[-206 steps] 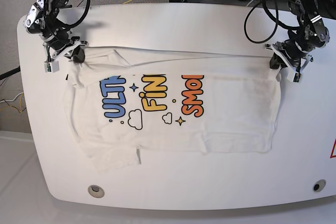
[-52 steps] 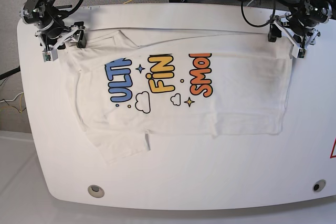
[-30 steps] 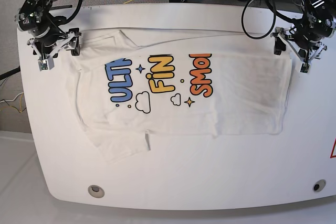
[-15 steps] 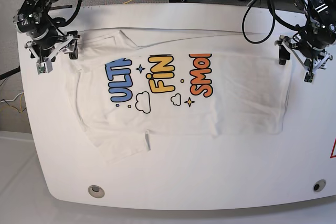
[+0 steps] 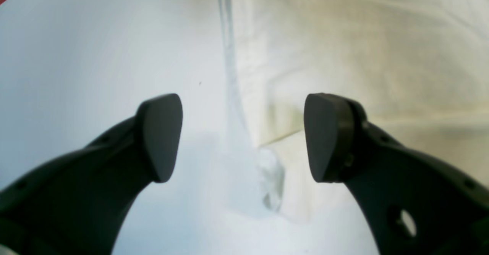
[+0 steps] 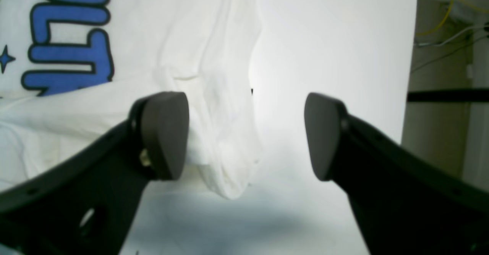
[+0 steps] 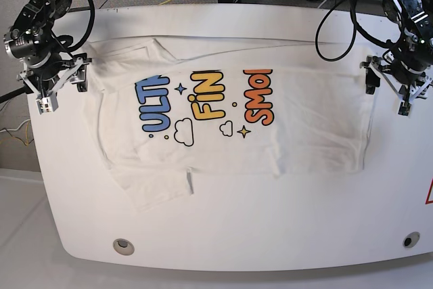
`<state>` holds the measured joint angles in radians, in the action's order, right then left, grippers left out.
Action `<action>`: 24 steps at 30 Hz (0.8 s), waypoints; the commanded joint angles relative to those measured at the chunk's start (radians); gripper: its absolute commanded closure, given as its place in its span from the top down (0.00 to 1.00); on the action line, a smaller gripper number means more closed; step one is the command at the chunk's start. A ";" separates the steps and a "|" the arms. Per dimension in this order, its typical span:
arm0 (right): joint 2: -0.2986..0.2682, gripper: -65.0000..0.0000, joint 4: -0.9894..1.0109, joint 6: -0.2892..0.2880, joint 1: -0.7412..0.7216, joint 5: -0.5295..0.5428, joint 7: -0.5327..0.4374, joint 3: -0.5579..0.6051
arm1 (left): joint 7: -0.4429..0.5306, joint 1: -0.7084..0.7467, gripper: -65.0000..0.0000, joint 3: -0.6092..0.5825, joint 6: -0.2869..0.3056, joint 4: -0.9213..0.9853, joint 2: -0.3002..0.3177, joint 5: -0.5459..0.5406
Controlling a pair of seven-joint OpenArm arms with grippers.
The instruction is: Fold the T-shirt properly
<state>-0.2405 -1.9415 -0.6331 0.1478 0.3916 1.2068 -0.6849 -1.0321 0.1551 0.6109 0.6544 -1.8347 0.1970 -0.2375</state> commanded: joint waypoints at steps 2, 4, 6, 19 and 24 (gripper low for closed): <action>-0.024 0.69 -0.020 -0.003 -0.007 -0.001 0.003 -0.003 | 0.016 0.004 0.72 0.005 -0.002 -0.024 0.014 -0.007; -0.023 0.69 -0.020 -0.003 -0.007 -0.001 0.009 0.000 | 0.019 0.019 0.72 0.005 -0.002 -0.024 0.005 -0.007; -0.023 0.69 -0.020 -0.003 -0.007 0.000 0.014 0.001 | 0.020 0.027 0.72 0.005 -0.002 -0.024 -0.011 -0.007; -0.024 0.67 -0.020 0.117 -0.023 -0.001 0.014 0.104 | 0.022 0.024 0.72 -0.039 -0.005 -0.024 -0.029 -0.006; -0.026 0.65 -0.020 0.138 -0.047 -0.006 0.015 0.121 | 0.023 0.019 0.72 -0.065 -0.041 -0.024 -0.029 -0.006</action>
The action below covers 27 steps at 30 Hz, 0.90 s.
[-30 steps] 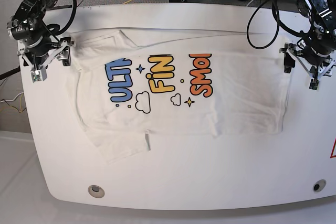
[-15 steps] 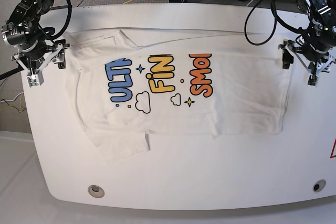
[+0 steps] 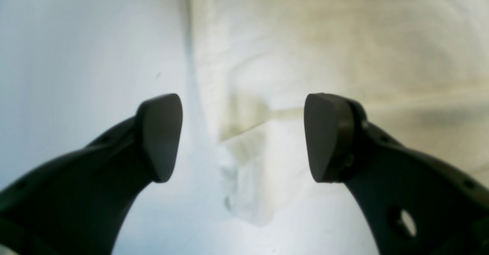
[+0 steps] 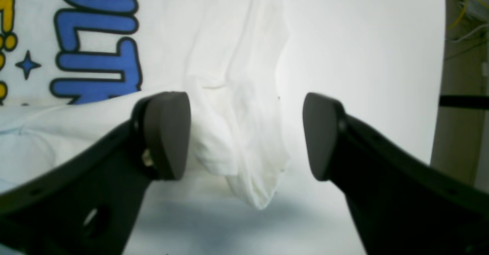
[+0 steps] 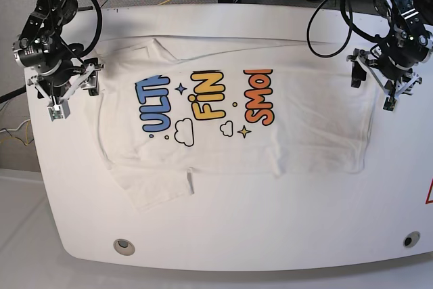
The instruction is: Fold the T-shirt properly
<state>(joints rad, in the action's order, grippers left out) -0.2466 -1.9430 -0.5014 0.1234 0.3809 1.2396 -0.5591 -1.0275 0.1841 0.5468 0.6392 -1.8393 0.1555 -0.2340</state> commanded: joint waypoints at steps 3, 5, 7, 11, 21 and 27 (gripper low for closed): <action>-0.018 0.63 -0.019 0.007 -0.024 0.005 -0.017 -0.003 | 0.029 -0.022 0.72 -0.023 -0.061 -0.020 0.017 -0.009; -0.018 0.64 -0.019 0.007 -0.034 0.005 -0.017 -0.002 | 0.048 -0.025 0.72 -0.037 -0.078 -0.020 0.019 -0.009; -0.018 0.64 -0.017 0.007 -0.037 0.005 -0.017 -0.002 | 0.065 -0.027 0.72 -0.049 -0.088 -0.020 0.019 -0.009; -0.017 0.64 -0.016 0.007 -0.038 0.005 -0.017 0.000 | 0.072 -0.030 0.72 -0.069 -0.095 -0.020 0.020 -0.009; -0.017 0.64 -0.012 0.008 -0.066 0.005 -0.017 0.000 | 0.075 -0.033 0.72 -0.107 -0.129 -0.020 0.020 -0.009; -0.017 0.64 -0.012 0.008 -0.086 0.005 -0.017 0.001 | 0.075 -0.051 0.72 -0.110 -0.134 -0.015 0.020 -0.009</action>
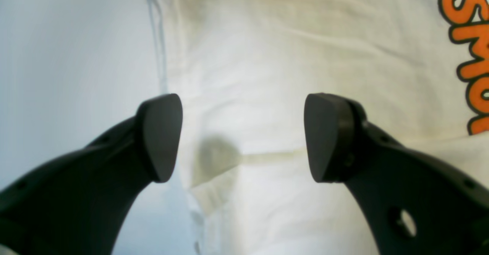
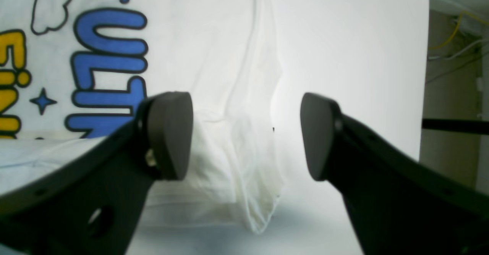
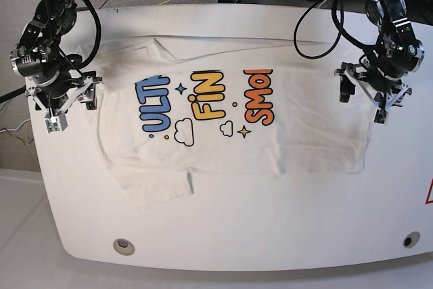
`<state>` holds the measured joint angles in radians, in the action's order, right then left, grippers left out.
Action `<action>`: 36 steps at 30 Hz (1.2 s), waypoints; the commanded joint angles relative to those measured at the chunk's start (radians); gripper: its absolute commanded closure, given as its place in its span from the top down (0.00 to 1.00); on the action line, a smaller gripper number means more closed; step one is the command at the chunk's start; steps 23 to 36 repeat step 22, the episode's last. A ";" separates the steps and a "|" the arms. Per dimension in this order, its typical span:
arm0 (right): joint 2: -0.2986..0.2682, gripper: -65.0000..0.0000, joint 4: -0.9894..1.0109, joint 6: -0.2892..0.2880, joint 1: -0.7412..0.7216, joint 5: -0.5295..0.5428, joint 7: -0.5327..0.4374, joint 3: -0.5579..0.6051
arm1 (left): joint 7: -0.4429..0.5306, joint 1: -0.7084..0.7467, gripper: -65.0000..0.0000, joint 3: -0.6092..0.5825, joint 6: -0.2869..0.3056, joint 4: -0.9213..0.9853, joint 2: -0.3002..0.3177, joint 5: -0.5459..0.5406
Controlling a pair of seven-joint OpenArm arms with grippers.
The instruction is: Fold the T-shirt properly
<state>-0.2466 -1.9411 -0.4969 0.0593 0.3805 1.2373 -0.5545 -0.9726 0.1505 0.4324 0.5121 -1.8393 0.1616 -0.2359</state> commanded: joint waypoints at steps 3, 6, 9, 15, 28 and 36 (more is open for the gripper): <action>-0.017 0.64 -0.004 0.004 -0.023 0.005 -0.015 -0.002 | 0.021 -0.021 0.72 0.004 -0.008 -0.015 0.016 -0.007; -0.017 0.64 0.012 0.004 -0.036 0.005 -0.015 -0.002 | 0.021 -0.041 0.72 0.006 -0.008 -0.013 0.016 -0.004; -0.017 0.64 0.029 0.004 -0.042 0.005 -0.015 -0.002 | 0.021 -0.050 0.72 0.006 -0.005 -0.012 0.016 0.022; -0.017 0.64 0.032 0.004 -0.043 0.005 -0.015 -0.002 | 0.021 -0.055 0.72 0.006 -0.003 -0.012 0.013 0.062; -0.017 0.64 0.032 0.004 -0.040 0.005 -0.015 -0.002 | 0.021 -0.055 0.72 0.006 -0.002 -0.012 0.011 0.060; -0.017 0.64 0.032 0.004 -0.040 0.005 -0.015 -0.002 | 0.021 -0.055 0.72 0.006 -0.002 -0.012 0.011 0.060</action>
